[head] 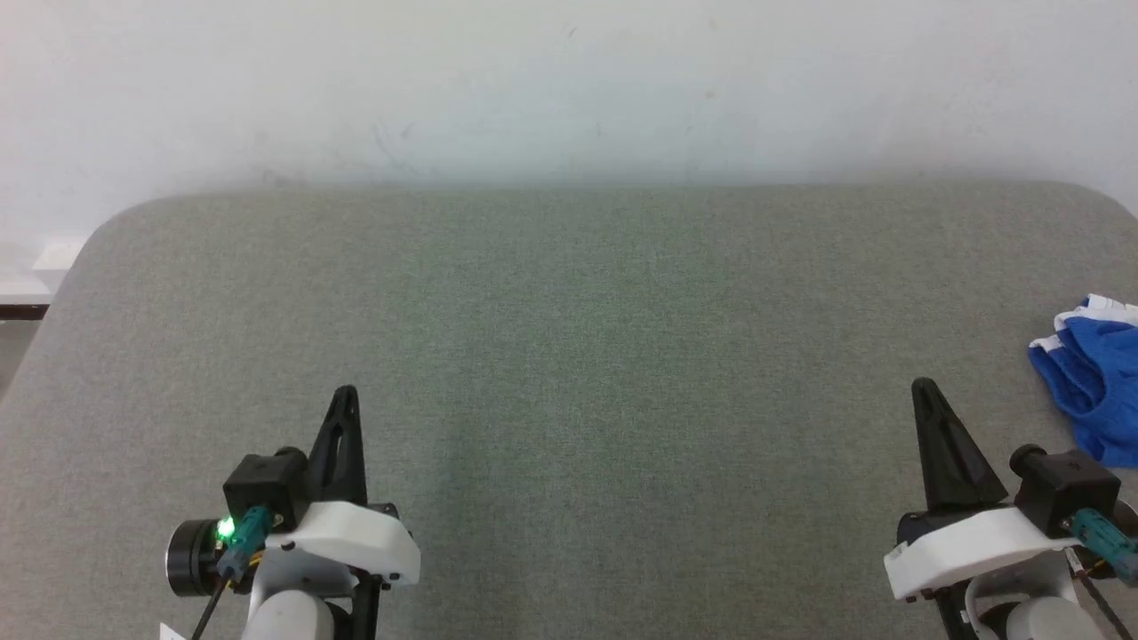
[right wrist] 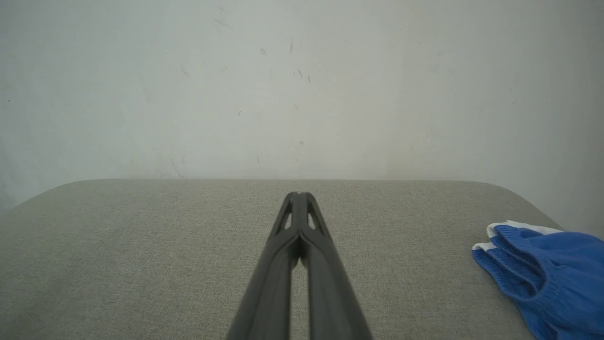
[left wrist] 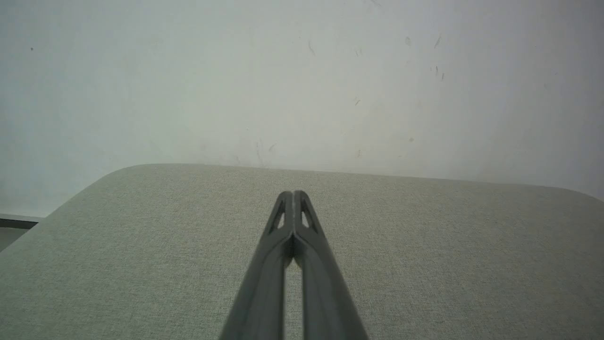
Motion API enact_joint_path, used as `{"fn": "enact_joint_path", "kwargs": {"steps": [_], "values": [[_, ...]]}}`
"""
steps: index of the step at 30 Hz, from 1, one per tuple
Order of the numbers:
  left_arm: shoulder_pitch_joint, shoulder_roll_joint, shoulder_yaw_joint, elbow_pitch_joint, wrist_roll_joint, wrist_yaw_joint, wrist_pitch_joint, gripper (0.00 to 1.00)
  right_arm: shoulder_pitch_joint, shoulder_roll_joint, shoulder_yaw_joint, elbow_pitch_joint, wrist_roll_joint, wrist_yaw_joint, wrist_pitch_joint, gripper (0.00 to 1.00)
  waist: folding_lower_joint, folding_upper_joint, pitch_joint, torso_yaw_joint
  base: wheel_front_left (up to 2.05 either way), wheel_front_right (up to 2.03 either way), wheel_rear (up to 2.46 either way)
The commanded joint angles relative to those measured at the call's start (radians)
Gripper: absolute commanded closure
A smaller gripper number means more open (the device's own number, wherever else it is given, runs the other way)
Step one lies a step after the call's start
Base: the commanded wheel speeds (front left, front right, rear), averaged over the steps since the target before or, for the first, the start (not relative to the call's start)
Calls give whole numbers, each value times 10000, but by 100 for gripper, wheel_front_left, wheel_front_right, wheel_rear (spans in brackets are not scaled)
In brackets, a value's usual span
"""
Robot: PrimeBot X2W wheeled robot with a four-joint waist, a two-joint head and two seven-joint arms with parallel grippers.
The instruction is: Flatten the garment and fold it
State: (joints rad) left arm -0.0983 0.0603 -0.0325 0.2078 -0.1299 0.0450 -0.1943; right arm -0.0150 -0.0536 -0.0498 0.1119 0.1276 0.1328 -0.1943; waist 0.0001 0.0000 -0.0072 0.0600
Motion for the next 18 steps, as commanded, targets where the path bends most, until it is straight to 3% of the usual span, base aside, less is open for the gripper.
{"fn": "enact_joint_path", "kwargs": {"steps": [1,18], "values": [[210,-24,44,-101,75,-53,46,100,39,9,53,-70,-99,-5,43,100,0,0,1,-8,0,0,0],[352,-38,95,-462,299,-126,393,100,59,13,134,-262,-315,-8,391,100,-1,0,14,-116,0,0,0]]}}
